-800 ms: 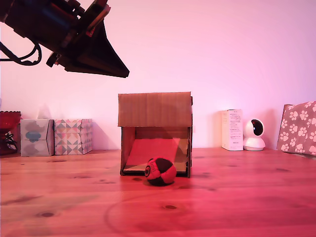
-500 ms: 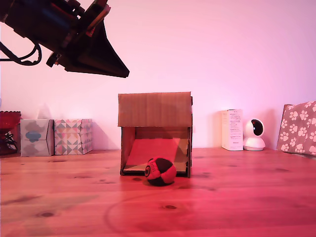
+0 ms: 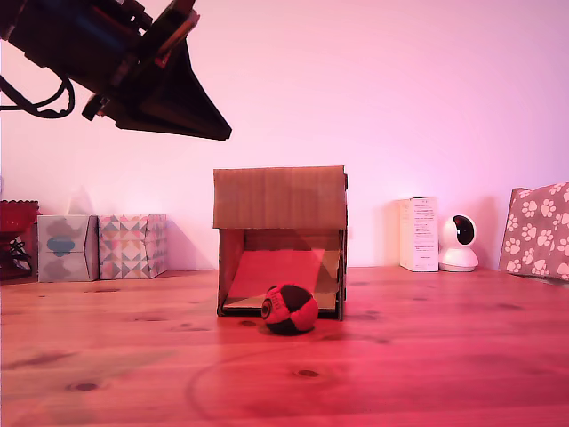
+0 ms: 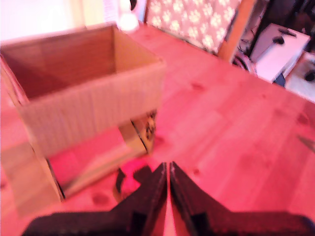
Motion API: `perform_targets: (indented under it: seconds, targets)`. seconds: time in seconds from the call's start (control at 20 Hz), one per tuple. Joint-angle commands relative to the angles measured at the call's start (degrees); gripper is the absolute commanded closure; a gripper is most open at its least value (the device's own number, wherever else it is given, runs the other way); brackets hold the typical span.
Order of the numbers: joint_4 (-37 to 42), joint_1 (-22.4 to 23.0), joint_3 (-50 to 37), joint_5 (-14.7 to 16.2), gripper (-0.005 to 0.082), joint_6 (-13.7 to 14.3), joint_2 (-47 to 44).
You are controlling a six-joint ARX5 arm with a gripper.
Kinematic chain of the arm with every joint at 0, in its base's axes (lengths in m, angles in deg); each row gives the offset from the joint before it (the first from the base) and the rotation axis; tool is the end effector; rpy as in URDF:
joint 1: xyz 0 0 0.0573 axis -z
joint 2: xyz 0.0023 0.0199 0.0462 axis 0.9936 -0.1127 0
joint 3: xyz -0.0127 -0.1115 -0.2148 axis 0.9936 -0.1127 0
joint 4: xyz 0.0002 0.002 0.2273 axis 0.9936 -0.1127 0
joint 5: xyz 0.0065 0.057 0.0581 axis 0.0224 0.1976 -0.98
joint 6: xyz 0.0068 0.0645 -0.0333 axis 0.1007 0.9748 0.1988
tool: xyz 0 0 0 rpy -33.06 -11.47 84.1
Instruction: Drop the footbag into the cardboard dice tower
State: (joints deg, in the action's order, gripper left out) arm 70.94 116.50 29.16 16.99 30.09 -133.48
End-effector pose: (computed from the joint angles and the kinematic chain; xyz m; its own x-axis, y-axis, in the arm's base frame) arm 0.2216 -0.1630 0.2289 0.5926 -0.7216 -0.3579 0.7256 0.6712 -0.1516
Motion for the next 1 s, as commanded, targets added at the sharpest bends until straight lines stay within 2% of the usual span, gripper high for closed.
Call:
perform_targets:
  seconds: [0.0,0.25,0.4,0.6,0.75,0.8,0.95]
  targets:
    - [3.93,0.15,-4.94,0.0,0.0793,-0.24,-0.94]
    - [20.13,0.83,-16.81,-0.48,0.0793,-2.97,-0.94]
    - [20.9,1.86,-18.88,-2.84,0.0793,-3.17,-0.96]
    - [20.17,3.63,-18.88,-2.8,0.0769,-3.19,-2.14]
    - [23.65,4.81,-18.82,-3.52,0.0536,-3.48,-5.53]
    - [26.08,5.09,-18.8,-4.76,0.0446,-3.98,-7.28]
    - [31.26,5.42,-17.59,-6.73,0.0063,-4.74,-12.48]
